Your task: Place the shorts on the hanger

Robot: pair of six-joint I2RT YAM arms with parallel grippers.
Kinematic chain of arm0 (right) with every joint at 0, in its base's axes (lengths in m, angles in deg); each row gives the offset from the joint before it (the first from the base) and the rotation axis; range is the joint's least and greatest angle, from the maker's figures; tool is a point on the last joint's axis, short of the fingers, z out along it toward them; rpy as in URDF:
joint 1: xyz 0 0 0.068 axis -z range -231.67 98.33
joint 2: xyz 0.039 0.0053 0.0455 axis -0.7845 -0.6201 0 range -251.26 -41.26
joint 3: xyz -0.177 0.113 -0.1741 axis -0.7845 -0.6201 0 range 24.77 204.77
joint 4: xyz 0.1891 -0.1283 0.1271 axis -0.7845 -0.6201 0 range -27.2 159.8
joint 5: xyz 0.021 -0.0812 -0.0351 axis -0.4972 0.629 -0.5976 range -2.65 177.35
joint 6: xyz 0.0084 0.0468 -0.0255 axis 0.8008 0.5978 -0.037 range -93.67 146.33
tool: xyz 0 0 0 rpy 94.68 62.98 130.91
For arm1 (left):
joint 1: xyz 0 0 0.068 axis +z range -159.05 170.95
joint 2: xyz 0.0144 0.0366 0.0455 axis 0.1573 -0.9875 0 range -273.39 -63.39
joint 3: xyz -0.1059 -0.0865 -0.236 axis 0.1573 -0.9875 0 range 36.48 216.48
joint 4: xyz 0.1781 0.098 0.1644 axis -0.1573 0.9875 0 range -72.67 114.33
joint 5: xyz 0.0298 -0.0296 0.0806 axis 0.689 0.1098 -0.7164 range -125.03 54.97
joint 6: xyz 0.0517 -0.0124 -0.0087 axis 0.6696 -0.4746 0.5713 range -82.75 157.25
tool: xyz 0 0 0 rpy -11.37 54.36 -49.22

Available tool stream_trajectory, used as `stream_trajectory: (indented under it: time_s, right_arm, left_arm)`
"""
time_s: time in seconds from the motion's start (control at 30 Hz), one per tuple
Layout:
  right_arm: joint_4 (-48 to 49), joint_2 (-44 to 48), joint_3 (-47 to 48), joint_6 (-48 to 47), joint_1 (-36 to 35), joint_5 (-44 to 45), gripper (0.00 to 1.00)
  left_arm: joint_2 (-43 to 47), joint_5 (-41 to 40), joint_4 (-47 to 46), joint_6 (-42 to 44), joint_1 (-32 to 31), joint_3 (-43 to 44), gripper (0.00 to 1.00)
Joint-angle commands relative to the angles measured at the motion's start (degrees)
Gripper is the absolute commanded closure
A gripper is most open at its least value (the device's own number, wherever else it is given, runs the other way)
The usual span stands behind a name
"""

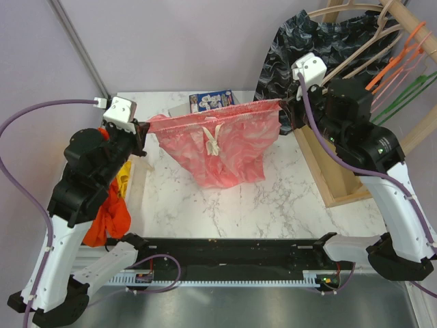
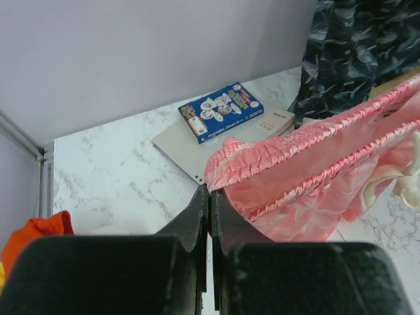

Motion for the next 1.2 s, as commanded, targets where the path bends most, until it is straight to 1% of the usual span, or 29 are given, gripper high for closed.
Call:
stream_trajectory:
  time_s: [0.0,0.07,0.13,0.23,0.27,0.33,0.37,0.43,0.47,0.5,0.53,0.6,0.63,0.7,0.73,0.77,0.9,0.97,1.07,1.17]
  right_arm:
    - [-5.1,0.8,9.4,-5.4,0.8,2.2,1.0]
    - [-6.2,0.4,12.4,-5.5,0.8,-0.3,1.0]
    - [-8.4,-0.3,13.3,-6.5,0.7,-0.8,1.0]
    - [-8.4,-0.7,8.8,-9.1,0.7,-0.1,1.0]
    - [-8.0,-0.4,4.2,-9.9,0.7,0.3,1.0]
    - [-5.0,0.1,-1.5,-11.8,0.7,1.2,1.0]
    - [-3.5,0.2,-7.2,-12.4,0.7,2.1,1.0]
    - [1.6,0.0,-12.5,-13.7,0.7,4.5,1.0]
    - [3.4,-0.7,-17.1,-14.1,0.7,5.2,1.0]
    - [6.4,-1.3,-19.0,-14.8,0.7,5.9,1.0]
    - [7.7,-2.0,-20.5,-14.9,0.8,6.5,1.0]
    - [9.8,-4.1,-24.6,-15.4,0.8,6.1,1.0]
    - [9.7,-4.6,-25.8,-15.3,0.8,5.7,1.0]
    - [9.1,-4.5,-30.1,-15.6,0.8,3.7,1.0]
    - [8.6,-3.7,-33.2,-15.3,0.8,2.1,1.0]
    - [7.0,-3.3,-34.5,-14.9,0.8,1.0,1.0]
    - [3.5,-0.7,-41.8,-13.8,0.8,-3.9,1.0]
    - [3.2,0.1,-45.2,-13.4,0.8,-4.7,1.0]
    - [3.5,-2.7,-45.8,-12.9,0.8,-4.6,1.0]
    - [5.1,-7.1,-45.4,-12.7,0.8,-4.5,1.0]
  left_arm:
    - [5.2,3.1,-0.9,6.2,0.5,3.9,0.98]
    - [6.0,5.7,-0.8,6.1,0.5,4.7,0.98]
    - [6.0,7.6,-0.3,5.7,0.5,5.5,0.98]
    - [3.5,6.1,1.7,7.0,0.5,3.9,0.98]
    - [2.6,5.9,2.5,7.6,0.5,3.1,0.98]
    - [0.9,7.1,3.2,10.4,0.5,-1.5,0.98]
    - [0.3,7.7,3.2,11.1,0.5,-5.0,0.98]
    - [-2.1,9.8,1.1,13.2,0.5,-8.7,0.98]
    - [-3.1,9.2,-0.3,13.5,0.5,-11.8,0.98]
    - [-4.0,8.7,-5.0,13.0,0.7,-13.3,0.98]
    - [-5.7,11.3,-6.7,13.3,1.4,-14.4,0.98]
    - [-7.8,16.2,-9.1,11.3,5.6,-16.1,0.98]
    - [-8.6,21.8,-9.1,11.4,6.8,-16.4,0.98]
    - [-9.3,27.9,-7.0,13.4,7.7,-18.5,0.98]
    - [-8.9,33.9,-3.9,15.8,7.7,-19.4,0.98]
    - [-8.5,35.7,-2.4,16.6,7.7,-20.9,0.98]
    - [-8.6,37.4,6.3,20.4,7.7,-24.4,0.98]
    - [-9.3,35.2,9.6,21.3,7.7,-26.3,0.98]
    - [-12.0,32.3,9.8,22.0,7.7,-28.0,0.98]
    - [-17.8,30.6,9.1,21.2,7.7,-27.2,0.98]
